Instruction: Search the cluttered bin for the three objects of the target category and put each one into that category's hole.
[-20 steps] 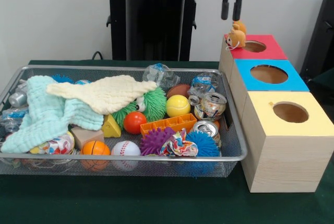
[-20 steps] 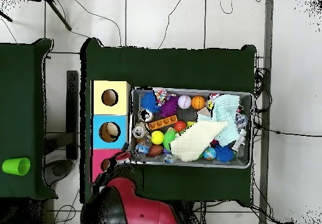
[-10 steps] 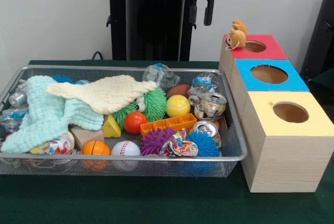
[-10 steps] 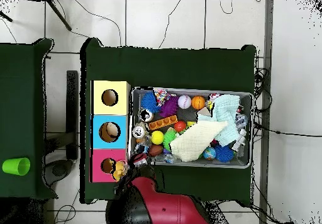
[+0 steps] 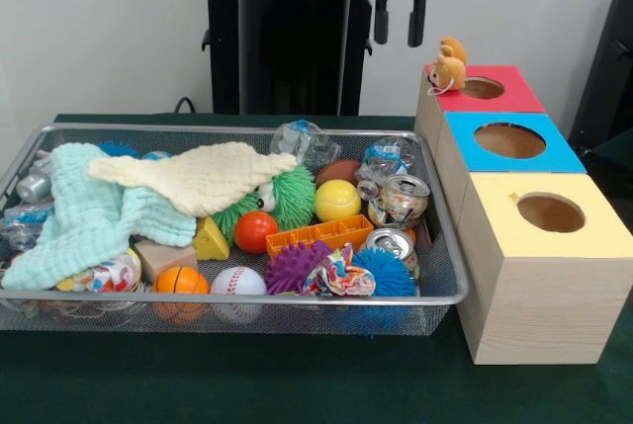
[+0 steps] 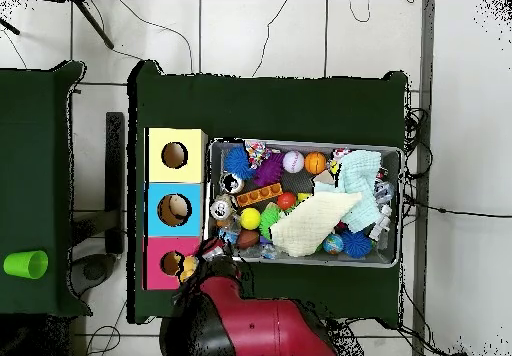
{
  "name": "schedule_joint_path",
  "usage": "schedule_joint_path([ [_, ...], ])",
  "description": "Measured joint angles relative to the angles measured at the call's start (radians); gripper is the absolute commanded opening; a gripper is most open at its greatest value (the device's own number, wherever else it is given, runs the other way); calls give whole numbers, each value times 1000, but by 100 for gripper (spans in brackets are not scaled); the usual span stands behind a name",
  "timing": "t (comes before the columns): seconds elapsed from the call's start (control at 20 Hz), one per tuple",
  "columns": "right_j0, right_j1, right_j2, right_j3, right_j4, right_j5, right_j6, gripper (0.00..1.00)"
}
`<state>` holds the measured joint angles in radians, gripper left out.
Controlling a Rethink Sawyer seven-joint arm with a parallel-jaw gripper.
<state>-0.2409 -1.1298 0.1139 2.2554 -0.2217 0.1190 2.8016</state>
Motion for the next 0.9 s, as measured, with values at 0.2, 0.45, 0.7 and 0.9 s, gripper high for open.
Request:
schedule_joint_path([
  [0.2, -28, -37, 60, 0, 22, 36, 0, 100],
  [0.45, -91, -77, 132, 0, 50, 87, 0, 100],
  [0.7, -153, -82, 191, 1, 49, 88, 0, 100],
  [0.9, -150, -67, 194, 0, 48, 88, 0, 100],
])
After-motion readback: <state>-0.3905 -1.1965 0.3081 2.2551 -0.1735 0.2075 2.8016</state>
